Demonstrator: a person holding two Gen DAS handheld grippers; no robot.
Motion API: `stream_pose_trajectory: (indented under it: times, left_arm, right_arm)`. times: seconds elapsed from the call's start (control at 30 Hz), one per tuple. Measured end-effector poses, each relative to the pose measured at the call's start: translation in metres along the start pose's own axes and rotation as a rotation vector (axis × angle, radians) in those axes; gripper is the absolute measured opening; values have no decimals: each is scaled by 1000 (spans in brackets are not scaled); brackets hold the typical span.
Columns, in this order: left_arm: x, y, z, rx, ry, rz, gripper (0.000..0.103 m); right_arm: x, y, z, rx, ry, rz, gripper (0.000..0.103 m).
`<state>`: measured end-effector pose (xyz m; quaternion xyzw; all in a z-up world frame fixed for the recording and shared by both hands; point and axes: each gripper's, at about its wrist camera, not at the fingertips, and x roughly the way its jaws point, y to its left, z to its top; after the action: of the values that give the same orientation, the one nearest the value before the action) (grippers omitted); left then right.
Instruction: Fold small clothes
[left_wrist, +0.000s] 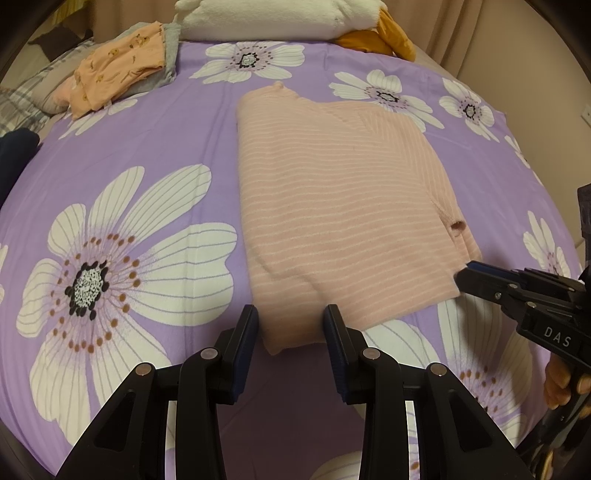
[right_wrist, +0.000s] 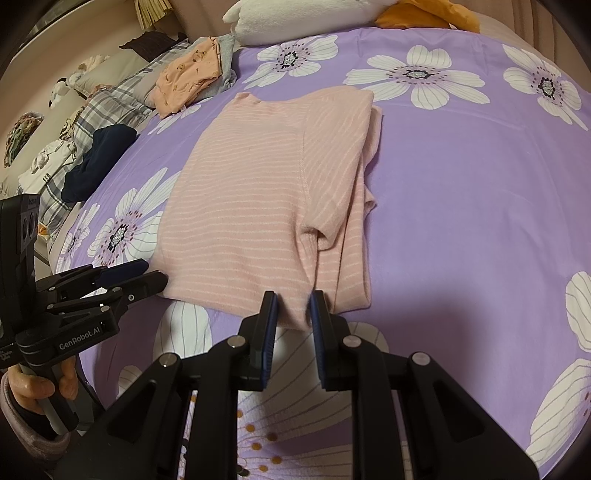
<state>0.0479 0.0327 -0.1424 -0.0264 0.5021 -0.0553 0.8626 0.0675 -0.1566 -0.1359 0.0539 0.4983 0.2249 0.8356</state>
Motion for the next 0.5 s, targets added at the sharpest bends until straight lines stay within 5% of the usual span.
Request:
stream_pose_trajectory:
  times: [0.5]
  left_arm:
    - [-1, 0, 0, -3, 2, 1, 35]
  right_arm:
    - [-3, -2, -2, 7, 5, -6, 18]
